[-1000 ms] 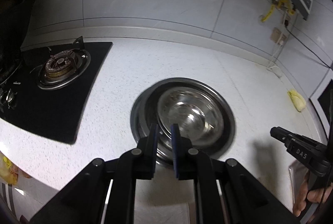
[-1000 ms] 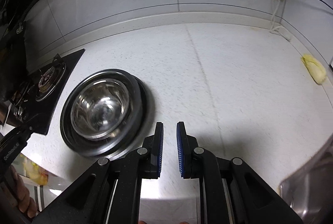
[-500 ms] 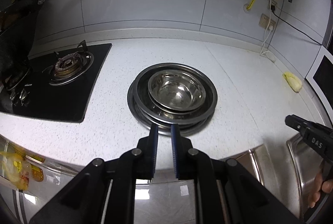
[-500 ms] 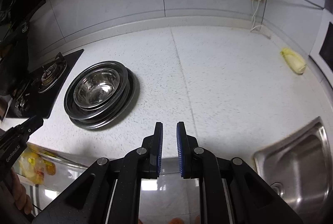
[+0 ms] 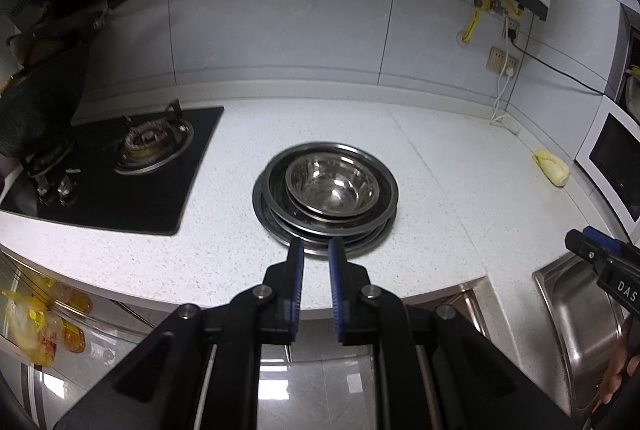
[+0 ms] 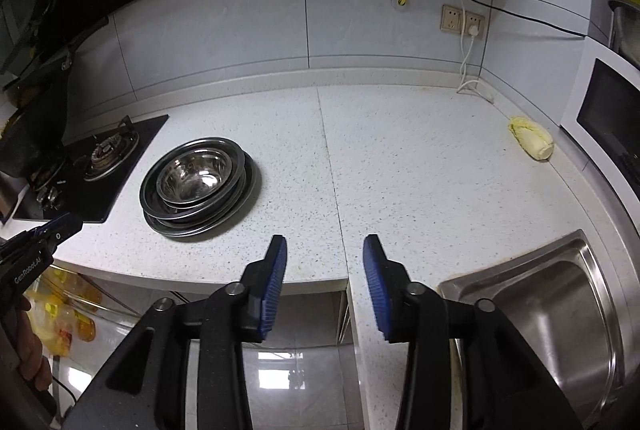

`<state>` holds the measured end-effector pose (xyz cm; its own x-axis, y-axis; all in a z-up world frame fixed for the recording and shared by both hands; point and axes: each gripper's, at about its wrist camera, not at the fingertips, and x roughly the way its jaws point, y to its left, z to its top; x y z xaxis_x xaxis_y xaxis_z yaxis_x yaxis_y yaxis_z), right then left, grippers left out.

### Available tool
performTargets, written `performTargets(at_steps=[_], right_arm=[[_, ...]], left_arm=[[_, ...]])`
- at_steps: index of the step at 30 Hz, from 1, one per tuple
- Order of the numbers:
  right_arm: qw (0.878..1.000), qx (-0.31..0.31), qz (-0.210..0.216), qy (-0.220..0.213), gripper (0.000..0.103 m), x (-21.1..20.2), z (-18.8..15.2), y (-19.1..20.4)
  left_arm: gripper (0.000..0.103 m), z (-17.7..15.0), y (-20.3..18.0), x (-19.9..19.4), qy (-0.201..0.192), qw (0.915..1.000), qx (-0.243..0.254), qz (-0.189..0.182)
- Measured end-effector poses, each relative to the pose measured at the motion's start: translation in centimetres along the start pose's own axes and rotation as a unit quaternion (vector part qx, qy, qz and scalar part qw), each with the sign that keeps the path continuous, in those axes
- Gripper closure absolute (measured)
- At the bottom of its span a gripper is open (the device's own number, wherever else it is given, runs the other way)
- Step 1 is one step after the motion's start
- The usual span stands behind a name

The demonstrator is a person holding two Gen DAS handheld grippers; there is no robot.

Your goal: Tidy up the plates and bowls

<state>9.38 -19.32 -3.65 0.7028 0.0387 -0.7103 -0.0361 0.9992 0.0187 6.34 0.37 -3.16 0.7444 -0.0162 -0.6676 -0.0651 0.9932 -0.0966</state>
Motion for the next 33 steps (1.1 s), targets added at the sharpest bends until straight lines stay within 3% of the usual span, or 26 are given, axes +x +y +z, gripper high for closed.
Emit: performTargets(at_steps=[3,12,19,24,33], right_arm=[[1.000,-0.002,-0.002,-0.012,0.064,-1.0,-0.1,-0.2],[0.998,-0.005,0.004,-0.058,0.045,-4.4,-0.6,-0.3],[0.997,-0.003,0.003,-0.080,0.025,-6.5,-1.2,-0.6],[0.997,0.000,0.001,-0.080,0.014,-7.0,-1.8,-0.9],[0.997,-0.025,0.001,-0.069,0.011,-7.1,-2.9,0.2]], left_arm=[[0.091,0.3,0.0,-1.3,-0.013,0.9999,0.000,-0.001],[0.091,1.0,-0.4,-4.5,-0.036,0.9992,0.015,-0.008],[0.091,0.7,-0.1,-6.8,-0.054,0.9976,0.011,-0.042],[0.091,0.7,0.7,-7.5,-0.063,0.9969,0.000,-0.048],[0.091,0.4,1.5,-7.8,-0.065,0.9969,-0.003,-0.044]])
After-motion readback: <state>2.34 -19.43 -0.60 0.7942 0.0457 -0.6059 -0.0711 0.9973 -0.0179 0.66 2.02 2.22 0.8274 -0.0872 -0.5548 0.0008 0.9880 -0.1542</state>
